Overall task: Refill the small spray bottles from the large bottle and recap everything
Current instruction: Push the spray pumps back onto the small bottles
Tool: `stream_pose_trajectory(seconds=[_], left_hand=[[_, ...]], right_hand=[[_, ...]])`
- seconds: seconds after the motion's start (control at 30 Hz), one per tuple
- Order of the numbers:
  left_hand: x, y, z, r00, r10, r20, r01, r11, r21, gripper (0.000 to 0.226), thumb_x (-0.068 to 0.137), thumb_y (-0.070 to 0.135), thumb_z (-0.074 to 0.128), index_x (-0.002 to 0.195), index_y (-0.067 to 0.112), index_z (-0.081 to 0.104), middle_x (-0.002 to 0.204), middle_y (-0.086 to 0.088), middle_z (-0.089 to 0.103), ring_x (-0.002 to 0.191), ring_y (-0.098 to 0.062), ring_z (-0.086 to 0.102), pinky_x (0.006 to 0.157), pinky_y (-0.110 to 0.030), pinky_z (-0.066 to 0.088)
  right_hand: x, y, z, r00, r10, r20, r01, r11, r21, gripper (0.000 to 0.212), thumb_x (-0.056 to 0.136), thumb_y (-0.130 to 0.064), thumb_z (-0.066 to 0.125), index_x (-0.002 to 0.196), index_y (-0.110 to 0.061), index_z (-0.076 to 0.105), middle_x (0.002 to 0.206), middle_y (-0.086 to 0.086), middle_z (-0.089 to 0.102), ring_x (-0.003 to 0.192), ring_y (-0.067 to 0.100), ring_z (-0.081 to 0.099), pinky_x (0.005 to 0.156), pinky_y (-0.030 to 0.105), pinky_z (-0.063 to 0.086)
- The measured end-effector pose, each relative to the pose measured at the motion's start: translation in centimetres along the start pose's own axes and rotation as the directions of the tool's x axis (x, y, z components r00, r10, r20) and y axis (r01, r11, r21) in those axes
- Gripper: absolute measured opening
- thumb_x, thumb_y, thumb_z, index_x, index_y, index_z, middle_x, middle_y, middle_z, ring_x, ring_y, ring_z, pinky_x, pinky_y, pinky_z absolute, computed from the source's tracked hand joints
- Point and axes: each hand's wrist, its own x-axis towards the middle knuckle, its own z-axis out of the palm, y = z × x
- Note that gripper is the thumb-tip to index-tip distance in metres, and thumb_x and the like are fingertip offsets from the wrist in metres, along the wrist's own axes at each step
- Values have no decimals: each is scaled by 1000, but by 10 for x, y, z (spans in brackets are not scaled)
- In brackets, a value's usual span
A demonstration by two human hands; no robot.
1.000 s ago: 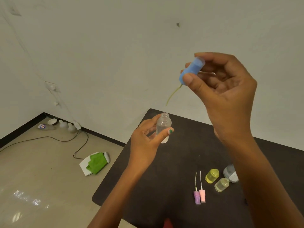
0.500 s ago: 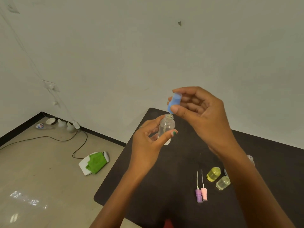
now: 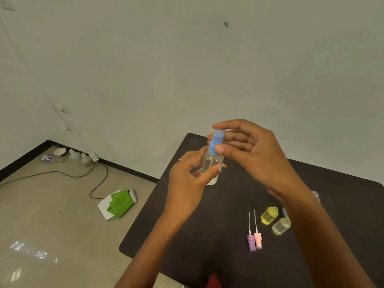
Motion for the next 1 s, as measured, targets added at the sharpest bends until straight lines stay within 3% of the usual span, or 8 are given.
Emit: stream_pose_trajectory(seconds=[0.23, 0.33, 0.43, 0.53, 0.63, 0.77, 0.93, 1.0], left_hand=[[-1, -1, -1, 1000, -10, 1, 10, 1000, 18, 31, 78, 13, 71, 109, 15, 67, 97, 2, 66, 94, -10, 64, 74, -6, 46], [-2, 1, -1, 1000, -12, 2, 12, 1000, 5, 33, 78, 13, 72, 111, 15, 68, 99, 5, 66, 94, -5, 63, 75, -5, 45], [-2, 2, 0, 1000, -5, 6, 5, 1000, -1, 34, 78, 16, 72, 111, 15, 68, 99, 5, 67, 94, -2, 63, 76, -6, 45], [-2, 2, 1, 1000, -9, 20, 9, 1000, 11, 26, 78, 15, 72, 104, 15, 69, 93, 7, 65, 91, -3, 63, 74, -7, 46], [-2, 1, 1, 1000, -13, 19, 13, 1000, 8, 27, 78, 14, 72, 105, 13, 68, 92, 8, 64, 90, -1, 62, 74, -5, 45], [-1, 1, 2, 1000, -11, 18, 11, 1000, -3, 35, 78, 17, 72, 112, 16, 68, 102, 3, 67, 97, -7, 63, 77, -7, 46], [-2, 0, 5, 1000, -14, 21, 14, 1000, 5, 35, 78, 17, 72, 112, 15, 67, 99, 5, 66, 95, -5, 63, 76, -7, 46], [-1, -1, 5, 1000, -16, 22, 16, 1000, 8, 33, 78, 17, 72, 110, 14, 68, 97, 4, 66, 94, -6, 63, 75, -8, 46]], right_hand=[[-1, 5, 8, 998, 1, -59, -1, 1000, -2, 46, 63, -26, 77, 107, -28, 62, 102, -14, 67, 96, 4, 65, 81, 18, 53], [-3, 6, 4, 1000, 5, -13, -4, 997, 75, 50, 69, -16, 75, 116, -23, 60, 115, -6, 67, 106, 8, 64, 88, 23, 52], [-4, 6, 5, 999, -3, -46, 9, 992, 126, 41, 74, -3, 73, 110, -19, 65, 105, -2, 72, 99, 12, 68, 85, 25, 54], [-3, 9, 11, 993, -16, -113, 28, 995, 99, 34, 66, -11, 78, 97, -23, 68, 97, -6, 71, 90, 10, 68, 77, 19, 54], [-3, 10, 10, 995, -3, -97, 13, 994, 105, 38, 63, -24, 75, 100, -26, 67, 102, -8, 70, 96, 9, 66, 81, 21, 53], [-6, 10, 4, 1000, 22, -20, -17, 977, 214, 38, 73, -17, 66, 110, -20, 64, 110, -1, 71, 105, 13, 66, 88, 25, 53], [-6, 15, 9, 989, 28, -143, 2, 978, 210, 30, 69, -8, 75, 96, -20, 68, 93, -5, 72, 90, 12, 68, 76, 21, 54], [-6, 16, 9, 987, 31, -156, -2, 982, 187, 35, 65, -17, 77, 97, -21, 66, 93, -6, 71, 90, 11, 67, 77, 23, 55]])
